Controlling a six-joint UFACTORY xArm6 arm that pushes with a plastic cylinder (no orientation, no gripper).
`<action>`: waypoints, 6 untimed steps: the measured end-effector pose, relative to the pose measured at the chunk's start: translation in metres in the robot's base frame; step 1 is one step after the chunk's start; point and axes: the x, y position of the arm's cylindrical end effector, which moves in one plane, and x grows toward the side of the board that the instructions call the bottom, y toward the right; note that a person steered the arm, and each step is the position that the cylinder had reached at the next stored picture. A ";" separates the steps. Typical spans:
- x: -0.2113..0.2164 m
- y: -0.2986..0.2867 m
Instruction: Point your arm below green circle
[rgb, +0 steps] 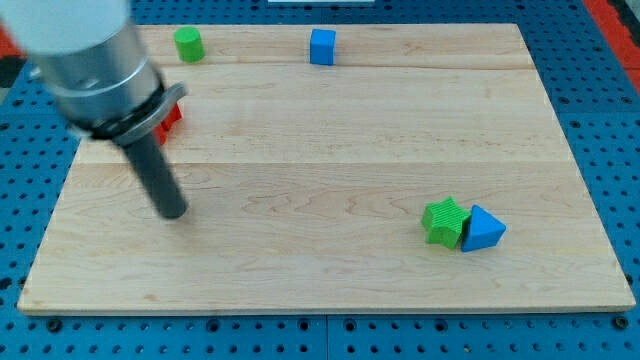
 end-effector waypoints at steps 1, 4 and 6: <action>-0.042 0.045; -0.171 0.089; -0.176 -0.042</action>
